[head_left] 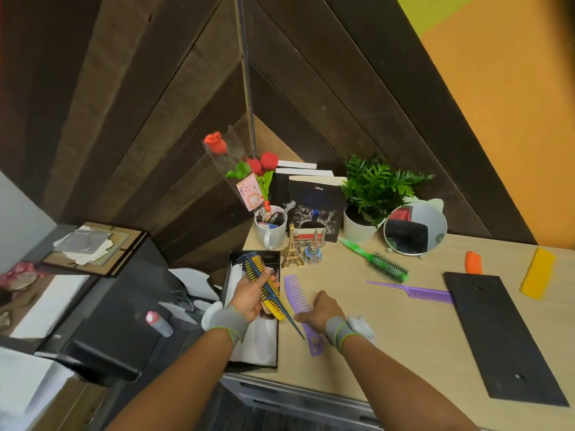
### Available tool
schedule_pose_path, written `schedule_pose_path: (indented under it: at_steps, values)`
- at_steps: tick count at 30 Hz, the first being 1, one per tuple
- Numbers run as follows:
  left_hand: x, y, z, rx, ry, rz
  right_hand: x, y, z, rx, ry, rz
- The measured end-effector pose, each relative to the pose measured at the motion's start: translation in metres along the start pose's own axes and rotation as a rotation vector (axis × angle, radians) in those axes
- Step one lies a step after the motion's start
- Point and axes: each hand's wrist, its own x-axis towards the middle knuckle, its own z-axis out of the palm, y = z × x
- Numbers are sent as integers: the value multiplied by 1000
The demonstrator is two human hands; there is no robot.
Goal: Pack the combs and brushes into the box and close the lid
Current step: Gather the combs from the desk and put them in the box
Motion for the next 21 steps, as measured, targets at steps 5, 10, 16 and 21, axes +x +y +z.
schedule_pose_path:
  at_steps: [5,10,16,21]
  values:
    - [1,3,-10,35,-37,-3,1,-5,6,-39,59,-3]
    - [4,6,-17,43,-26,-4,4,-9,5,-18,26,46]
    - [9,7,-17,57,15,-37,7,-8,-5,24,6,90]
    - [13,5,-13,108,-2,-72,9,-9,-19,254,-18,50]
